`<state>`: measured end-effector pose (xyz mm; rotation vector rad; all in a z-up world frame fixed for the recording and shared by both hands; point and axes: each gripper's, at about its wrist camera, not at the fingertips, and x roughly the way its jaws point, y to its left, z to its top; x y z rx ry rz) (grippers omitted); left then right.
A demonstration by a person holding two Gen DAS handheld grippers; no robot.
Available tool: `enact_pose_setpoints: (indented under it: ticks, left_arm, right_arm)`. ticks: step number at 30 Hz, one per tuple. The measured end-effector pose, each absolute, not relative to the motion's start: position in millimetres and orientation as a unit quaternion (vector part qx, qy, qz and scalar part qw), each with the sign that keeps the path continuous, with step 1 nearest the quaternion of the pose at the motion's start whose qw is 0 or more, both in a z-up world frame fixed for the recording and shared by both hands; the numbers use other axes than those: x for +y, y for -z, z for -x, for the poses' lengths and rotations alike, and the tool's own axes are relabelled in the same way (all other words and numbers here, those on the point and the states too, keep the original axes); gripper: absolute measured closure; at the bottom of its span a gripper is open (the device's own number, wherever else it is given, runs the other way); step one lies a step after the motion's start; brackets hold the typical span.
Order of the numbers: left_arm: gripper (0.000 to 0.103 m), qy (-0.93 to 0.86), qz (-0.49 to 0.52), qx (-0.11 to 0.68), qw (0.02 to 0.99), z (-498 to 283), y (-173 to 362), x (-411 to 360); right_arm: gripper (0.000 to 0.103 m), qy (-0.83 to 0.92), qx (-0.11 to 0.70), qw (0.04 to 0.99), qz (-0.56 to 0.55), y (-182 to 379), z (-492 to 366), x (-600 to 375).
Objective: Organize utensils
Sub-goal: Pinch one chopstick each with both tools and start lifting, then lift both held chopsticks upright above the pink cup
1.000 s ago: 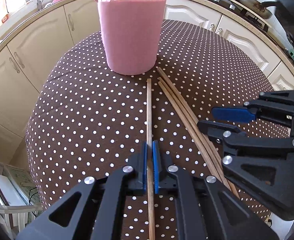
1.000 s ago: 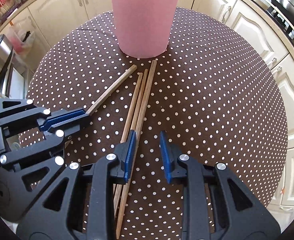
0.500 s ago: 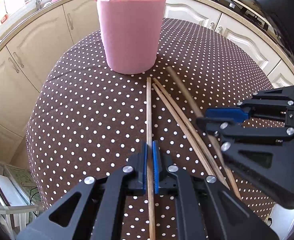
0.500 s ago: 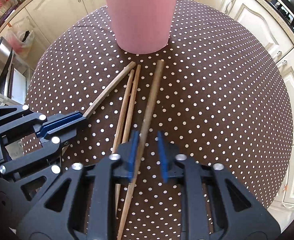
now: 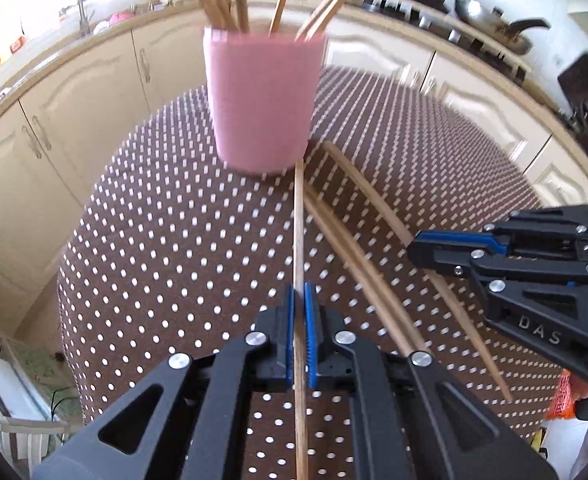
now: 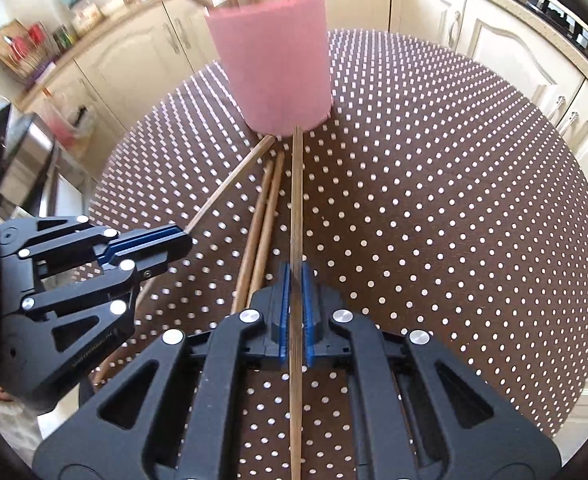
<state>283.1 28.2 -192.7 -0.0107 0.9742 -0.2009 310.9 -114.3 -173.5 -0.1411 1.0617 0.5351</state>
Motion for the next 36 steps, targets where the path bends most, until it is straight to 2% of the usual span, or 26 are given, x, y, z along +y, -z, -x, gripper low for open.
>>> enact_pose_setpoints:
  ticks: [9, 18, 26, 36]
  left_arm:
    - [0.097, 0.115, -0.020, 0.302, 0.946, -234, 136, 17]
    - [0.097, 0.121, -0.023, 0.144, 0.982, -198, 95, 12]
    - [0.097, 0.112, 0.009, 0.035, 0.993, -191, 81, 16]
    - [0.097, 0.069, 0.096, -0.097, 0.988, -183, 43, 64]
  right_arm:
    - [0.097, -0.270, 0.394, 0.878, 0.012, 116, -284, -155]
    - [0.097, -0.278, 0.268, 0.922, -0.020, 70, -245, -155]
    - [0.097, -0.268, 0.157, 0.950, -0.046, 47, -235, -151]
    - [0.097, -0.269, 0.083, 0.956, -0.079, 35, -262, -140]
